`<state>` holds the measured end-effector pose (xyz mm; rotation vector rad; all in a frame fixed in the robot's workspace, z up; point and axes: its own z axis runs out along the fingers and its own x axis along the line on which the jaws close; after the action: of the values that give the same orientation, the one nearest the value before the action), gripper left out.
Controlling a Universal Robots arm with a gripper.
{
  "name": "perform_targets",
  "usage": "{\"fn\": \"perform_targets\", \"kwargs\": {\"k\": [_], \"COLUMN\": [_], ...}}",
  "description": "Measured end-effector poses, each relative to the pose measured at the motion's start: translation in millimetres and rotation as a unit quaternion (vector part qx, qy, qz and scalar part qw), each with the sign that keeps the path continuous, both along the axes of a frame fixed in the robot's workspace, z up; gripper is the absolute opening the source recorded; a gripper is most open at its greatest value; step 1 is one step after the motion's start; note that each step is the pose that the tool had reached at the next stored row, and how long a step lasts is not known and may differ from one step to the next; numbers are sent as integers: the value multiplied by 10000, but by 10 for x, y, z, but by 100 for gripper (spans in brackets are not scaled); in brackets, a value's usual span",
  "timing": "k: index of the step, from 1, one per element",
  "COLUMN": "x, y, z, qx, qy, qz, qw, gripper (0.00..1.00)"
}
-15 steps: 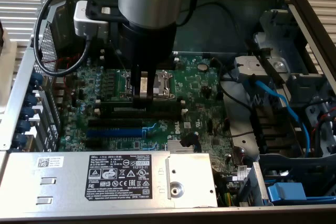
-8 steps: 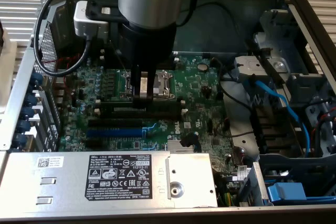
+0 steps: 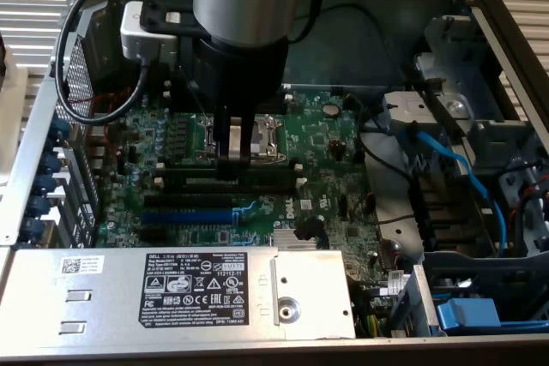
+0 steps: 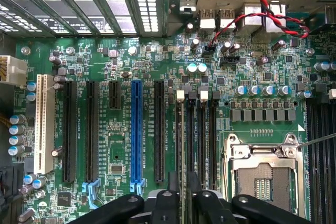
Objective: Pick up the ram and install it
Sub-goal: 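Insert the ram into the slot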
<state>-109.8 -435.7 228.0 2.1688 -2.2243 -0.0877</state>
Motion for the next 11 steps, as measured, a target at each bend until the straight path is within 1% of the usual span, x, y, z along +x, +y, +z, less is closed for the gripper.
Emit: {"fn": "perform_targets", "kwargs": {"k": [1,2,7,11], "x": [0,0,0,0], "y": [0,0,0,0], "z": [0,0,7,125], "qx": [0,0,-1,-1], "qy": [0,0,1,0], "qz": [0,0,0,0], "qw": [10000,10000,10000,10000], "gripper": [20,27,27,27]}}
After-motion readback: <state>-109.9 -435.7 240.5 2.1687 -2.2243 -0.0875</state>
